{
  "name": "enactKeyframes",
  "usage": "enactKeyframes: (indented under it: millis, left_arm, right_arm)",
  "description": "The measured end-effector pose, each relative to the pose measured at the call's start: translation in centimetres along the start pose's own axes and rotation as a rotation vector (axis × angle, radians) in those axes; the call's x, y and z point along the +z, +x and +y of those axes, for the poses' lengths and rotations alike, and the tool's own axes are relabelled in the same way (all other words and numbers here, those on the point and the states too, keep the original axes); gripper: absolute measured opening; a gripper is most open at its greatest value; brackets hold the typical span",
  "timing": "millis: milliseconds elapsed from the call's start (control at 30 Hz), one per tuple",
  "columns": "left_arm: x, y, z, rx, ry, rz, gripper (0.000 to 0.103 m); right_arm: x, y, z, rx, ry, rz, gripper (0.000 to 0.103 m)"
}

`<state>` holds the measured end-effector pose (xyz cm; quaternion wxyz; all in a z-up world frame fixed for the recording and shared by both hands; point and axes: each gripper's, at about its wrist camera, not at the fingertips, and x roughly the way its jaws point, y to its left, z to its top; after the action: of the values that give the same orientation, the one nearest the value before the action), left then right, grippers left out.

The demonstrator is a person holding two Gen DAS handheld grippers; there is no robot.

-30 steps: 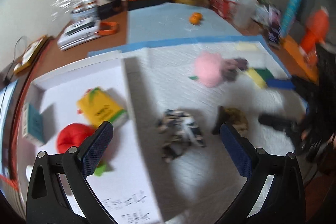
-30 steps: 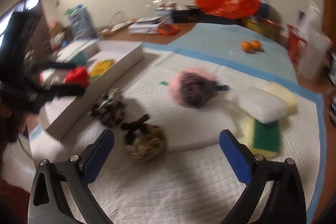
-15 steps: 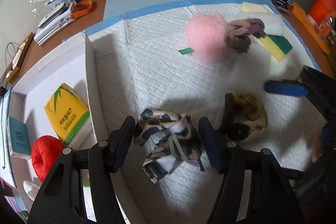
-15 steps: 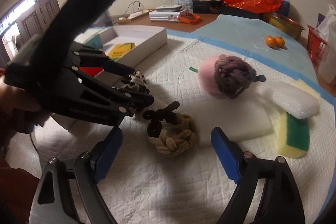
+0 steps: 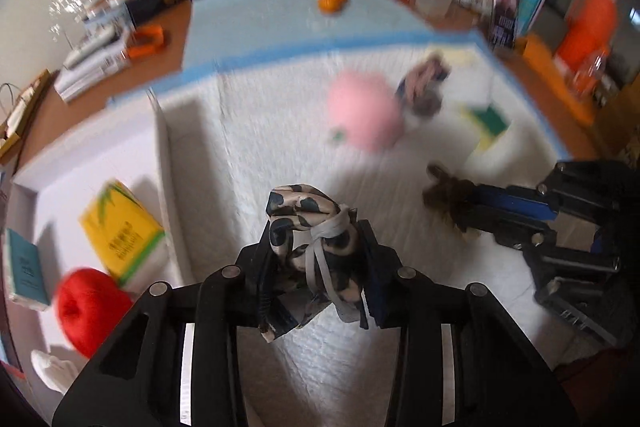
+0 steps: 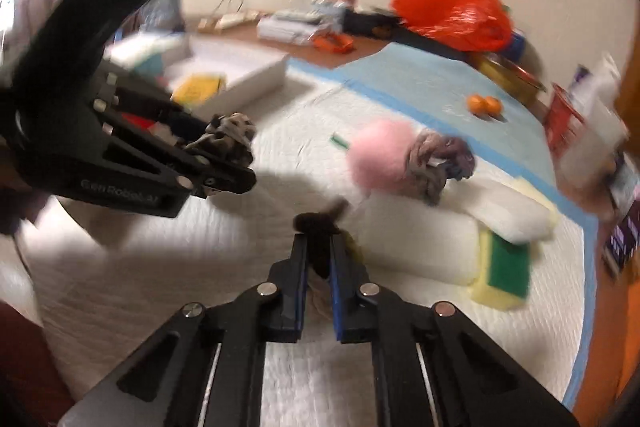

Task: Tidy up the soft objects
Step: 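Grasp the leopard-print scrunchie with the left gripper while the right gripper grasps the braided rope knot, then carry the scrunchie in the left gripper over the tray while the right gripper carries the rope knot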

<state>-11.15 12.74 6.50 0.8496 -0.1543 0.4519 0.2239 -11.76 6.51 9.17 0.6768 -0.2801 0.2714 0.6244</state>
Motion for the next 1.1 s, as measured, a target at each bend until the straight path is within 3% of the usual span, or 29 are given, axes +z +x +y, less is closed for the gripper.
enactKeyframes:
  millis: [233,400,467,533,600,633,667,800,1000,1033,1067,1100]
  left_arm:
    - [3.9,-9.7,0.3,-0.023,-0.030,-0.286,0.036]
    - [4.8,-14.6,1.3,-0.011,-0.051,-0.420,0.037]
    - [4.3,-14.9,1.9,-0.010,-0.067,-0.426,0.037]
    - [3.5,-14.8,2.6,-0.021,-0.090,-0.411,0.037]
    - [2.7,-14.2,2.9,-0.022,-0.107,-0.391,0.037]
    - [2.1,-13.8,3.1,-0.021,-0.121,-0.376,0.037]
    - [1.6,-13.4,3.3,-0.024,-0.132,-0.361,0.036]
    - [0.2,-12.7,3.8,-0.023,-0.165,-0.330,0.036]
    - [-0.2,-12.5,4.0,-0.023,-0.171,-0.324,0.036]
    - [-0.2,-12.5,4.0,-0.022,-0.170,-0.328,0.036]
    - [-0.3,-12.7,4.1,-0.016,-0.167,-0.335,0.037]
    - [-0.4,-12.9,4.2,-0.011,-0.167,-0.342,0.036]
  right_arm:
    - [2.9,-6.8,-2.6,0.080,0.160,-0.200,0.006]
    - [5.3,-10.2,-3.2,0.108,0.196,-0.321,0.006]
    - [5.8,-9.9,-3.1,0.114,0.174,-0.293,0.007]
    - [5.4,-8.1,-2.5,0.122,0.142,-0.210,0.010]
    - [3.9,-5.8,-1.4,0.130,0.133,-0.124,0.035]
    - [2.9,-4.5,-0.9,0.129,0.126,-0.080,0.052]
    - [1.9,-3.0,-0.4,0.110,0.124,-0.036,0.057]
    - [-1.1,1.1,0.2,-0.002,0.140,0.056,0.057]
    - [-0.3,5.1,0.9,0.061,0.156,0.097,0.056]
    - [-0.3,5.7,1.2,0.045,0.139,0.112,0.054]
    - [-0.4,5.7,1.4,0.023,0.121,0.102,0.038]
    - [-0.4,5.4,1.6,0.010,0.101,0.108,0.034]
